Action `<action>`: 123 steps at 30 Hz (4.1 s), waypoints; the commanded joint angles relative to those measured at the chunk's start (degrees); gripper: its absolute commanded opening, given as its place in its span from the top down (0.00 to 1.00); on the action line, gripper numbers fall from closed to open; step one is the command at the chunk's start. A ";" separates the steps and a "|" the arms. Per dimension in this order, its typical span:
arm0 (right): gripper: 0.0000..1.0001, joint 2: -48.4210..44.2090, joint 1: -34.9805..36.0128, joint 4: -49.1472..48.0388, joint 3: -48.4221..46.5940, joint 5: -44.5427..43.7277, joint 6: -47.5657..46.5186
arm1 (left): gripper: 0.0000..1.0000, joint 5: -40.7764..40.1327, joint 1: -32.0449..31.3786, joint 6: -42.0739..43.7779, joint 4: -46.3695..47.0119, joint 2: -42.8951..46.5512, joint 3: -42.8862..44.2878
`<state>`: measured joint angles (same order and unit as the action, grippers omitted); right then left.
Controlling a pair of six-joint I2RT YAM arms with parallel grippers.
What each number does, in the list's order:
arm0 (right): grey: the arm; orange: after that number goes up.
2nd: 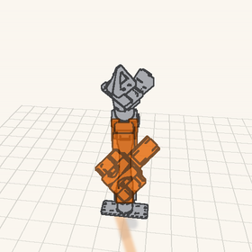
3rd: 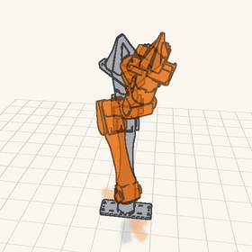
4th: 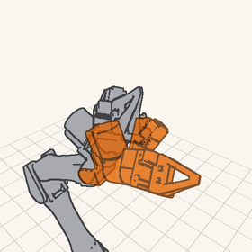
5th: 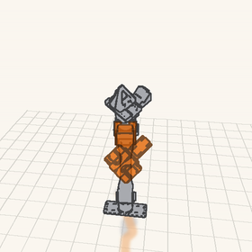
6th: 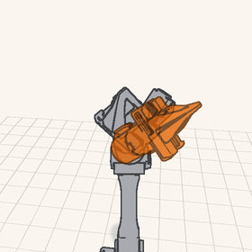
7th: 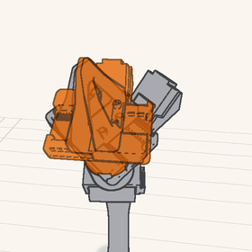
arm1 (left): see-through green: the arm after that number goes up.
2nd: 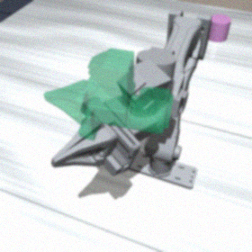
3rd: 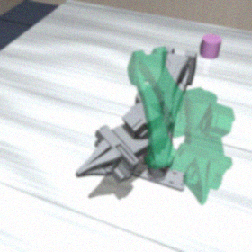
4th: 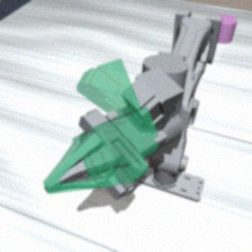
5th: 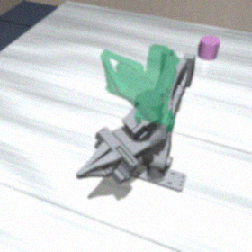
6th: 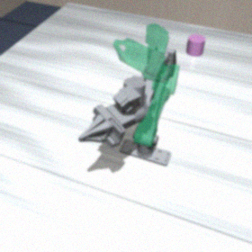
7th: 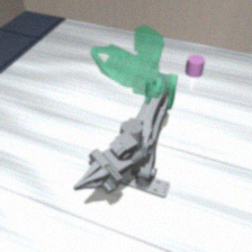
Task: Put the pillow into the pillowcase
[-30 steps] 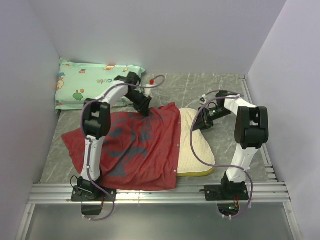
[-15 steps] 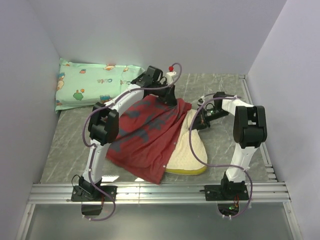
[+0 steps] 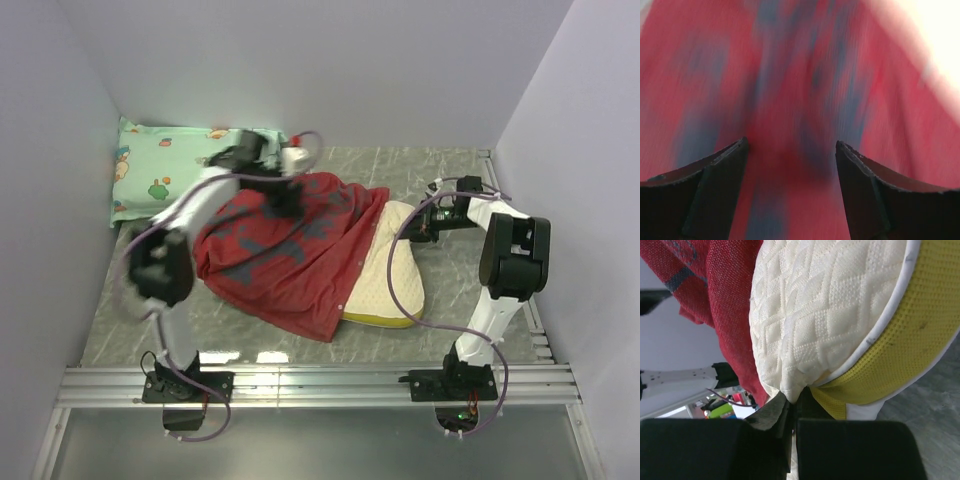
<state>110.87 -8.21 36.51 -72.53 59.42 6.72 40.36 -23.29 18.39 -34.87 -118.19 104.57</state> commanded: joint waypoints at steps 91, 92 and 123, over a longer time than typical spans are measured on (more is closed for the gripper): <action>0.00 -52.78 55.64 -16.62 31.47 -60.98 -41.07 | 0.09 -13.82 2.63 12.37 -9.86 69.15 -59.23; 0.00 -52.16 57.58 -17.87 34.27 -62.13 -42.48 | 0.08 -11.99 2.90 12.63 -10.21 69.06 -58.61; 1.00 -63.75 42.05 5.83 5.93 -41.87 -42.33 | 1.00 -13.30 -2.11 10.63 -9.40 67.20 -37.97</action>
<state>52.49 33.95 34.70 -60.14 9.87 -38.15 22.48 -25.76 33.65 -38.85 -55.42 60.95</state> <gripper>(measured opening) 0.174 0.193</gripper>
